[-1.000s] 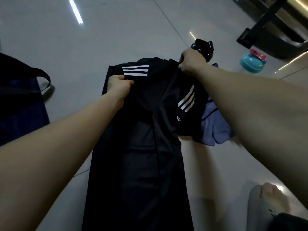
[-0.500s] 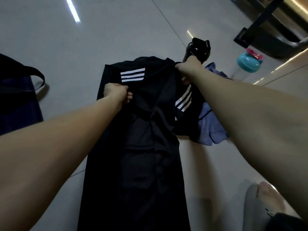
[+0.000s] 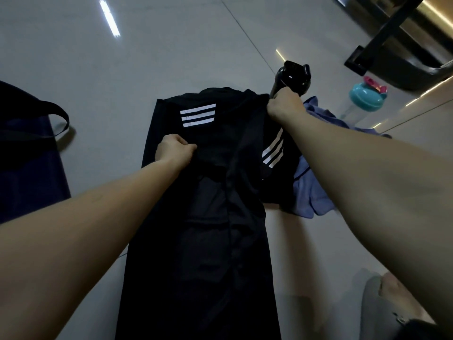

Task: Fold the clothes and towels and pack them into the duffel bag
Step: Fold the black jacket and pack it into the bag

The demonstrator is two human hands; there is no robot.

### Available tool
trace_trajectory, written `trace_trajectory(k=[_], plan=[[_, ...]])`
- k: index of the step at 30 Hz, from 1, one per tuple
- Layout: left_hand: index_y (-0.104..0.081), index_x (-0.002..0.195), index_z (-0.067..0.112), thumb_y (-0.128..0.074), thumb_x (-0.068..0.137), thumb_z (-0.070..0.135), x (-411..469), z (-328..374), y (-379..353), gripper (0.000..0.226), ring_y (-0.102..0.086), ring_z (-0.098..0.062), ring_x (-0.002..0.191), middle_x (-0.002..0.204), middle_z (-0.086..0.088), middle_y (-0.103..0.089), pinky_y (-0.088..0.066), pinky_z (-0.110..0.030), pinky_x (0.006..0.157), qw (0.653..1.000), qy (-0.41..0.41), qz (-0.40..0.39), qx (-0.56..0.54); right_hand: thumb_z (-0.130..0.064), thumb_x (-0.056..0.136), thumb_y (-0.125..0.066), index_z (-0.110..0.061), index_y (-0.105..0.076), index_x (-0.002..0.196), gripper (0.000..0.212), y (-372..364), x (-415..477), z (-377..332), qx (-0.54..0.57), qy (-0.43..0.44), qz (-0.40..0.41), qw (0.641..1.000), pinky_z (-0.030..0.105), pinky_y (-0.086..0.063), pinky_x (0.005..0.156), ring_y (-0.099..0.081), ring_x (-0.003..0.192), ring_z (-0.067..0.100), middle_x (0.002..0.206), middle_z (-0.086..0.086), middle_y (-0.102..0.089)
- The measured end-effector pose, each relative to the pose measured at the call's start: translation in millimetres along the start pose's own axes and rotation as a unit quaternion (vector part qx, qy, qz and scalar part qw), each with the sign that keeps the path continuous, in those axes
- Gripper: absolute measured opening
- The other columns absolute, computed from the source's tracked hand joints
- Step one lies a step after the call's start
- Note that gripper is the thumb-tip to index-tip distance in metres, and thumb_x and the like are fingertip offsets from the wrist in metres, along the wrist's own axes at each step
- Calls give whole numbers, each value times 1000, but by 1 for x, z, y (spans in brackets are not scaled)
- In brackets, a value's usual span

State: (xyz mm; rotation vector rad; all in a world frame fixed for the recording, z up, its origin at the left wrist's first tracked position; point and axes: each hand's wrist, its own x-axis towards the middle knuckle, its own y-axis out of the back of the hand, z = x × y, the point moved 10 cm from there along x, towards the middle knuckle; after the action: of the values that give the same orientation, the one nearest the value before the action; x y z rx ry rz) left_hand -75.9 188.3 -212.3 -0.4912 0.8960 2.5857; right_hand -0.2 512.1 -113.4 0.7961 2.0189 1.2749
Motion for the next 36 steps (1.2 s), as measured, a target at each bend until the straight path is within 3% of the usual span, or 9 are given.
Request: trace_trajectory(k=[4, 8, 13, 19, 21, 24, 28, 30, 36], plan=[[-55, 94, 23, -69, 89, 44, -48, 39, -11, 26, -57, -18, 79, 88, 5, -60, -47, -34, 72, 959, -218, 58, 170, -44, 93, -50, -10, -54, 100, 34, -5, -16, -9, -51, 40, 28, 998, 36, -42, 69, -56, 82, 30, 92, 7, -59], [-57, 93, 24, -70, 85, 47, -127, 48, -92, 28, -61, -21, 91, 96, 3, -58, -49, -34, 77, 857, -437, -101, 254, -35, 89, -60, -12, -53, 104, 28, -30, -35, -17, -115, 133, -24, 984, 38, -45, 69, -60, 87, 33, 96, 9, -63], [-58, 116, 21, -67, 88, 50, -196, -4, -167, 41, -60, -24, 104, 113, -1, -59, -48, -38, 91, 717, -455, -305, 430, -14, 94, -52, -4, -54, 118, 26, 6, -40, 17, -169, 75, 77, 980, 37, -40, 67, -64, 99, 41, 112, 22, -65], [-50, 130, 20, -68, 87, 46, -271, -52, -152, 53, -58, -28, 104, 121, -8, -54, -51, -43, 89, 598, -518, -418, 447, -21, 94, -51, -9, -53, 98, 13, -9, -125, 3, -153, 273, 15, 950, 40, -42, 59, -59, 77, 39, 88, 17, -62], [-50, 127, 20, -64, 90, 44, -289, -62, -130, 46, -57, -26, 102, 119, -6, -53, -51, -41, 89, 594, -546, -414, 421, -21, 95, -51, -13, -47, 88, 11, -39, -176, 9, -143, 332, -73, 929, 42, -40, 56, -50, 65, 32, 75, 8, -52], [-53, 119, 22, -55, 93, 47, -279, -73, -83, 35, -61, -23, 97, 113, -2, -57, -52, -37, 81, 649, -527, -355, 419, -23, 93, -55, -16, -45, 83, 16, -73, -250, 34, -145, 370, -160, 903, 36, -33, 57, -42, 61, 25, 72, 1, -47], [-61, 111, 23, -50, 97, 48, -275, -109, -31, 30, -67, -22, 95, 107, 1, -65, -53, -35, 79, 647, -467, -328, 506, -31, 88, -58, -16, -54, 85, 16, -109, -355, 76, -161, 412, -263, 857, 39, -46, 61, -57, 73, 32, 84, 6, -59], [-63, 113, 25, -51, 97, 52, -285, -133, -18, 33, -67, -20, 97, 109, 3, -67, -52, -33, 82, 626, -433, -347, 547, -35, 87, -60, -14, -58, 89, 20, -120, -403, 93, -190, 434, -302, 827, 38, -47, 65, -61, 79, 35, 93, 9, -60], [-57, 127, 27, -66, 81, 68, -323, -193, -3, 62, -57, -14, 105, 120, 6, -56, -51, -29, 90, 652, -321, -415, 548, -56, 87, -64, -11, -51, 124, 59, -144, -485, 126, -297, 476, -315, 765, 43, -47, 84, -51, 106, 33, 121, 13, -49]])
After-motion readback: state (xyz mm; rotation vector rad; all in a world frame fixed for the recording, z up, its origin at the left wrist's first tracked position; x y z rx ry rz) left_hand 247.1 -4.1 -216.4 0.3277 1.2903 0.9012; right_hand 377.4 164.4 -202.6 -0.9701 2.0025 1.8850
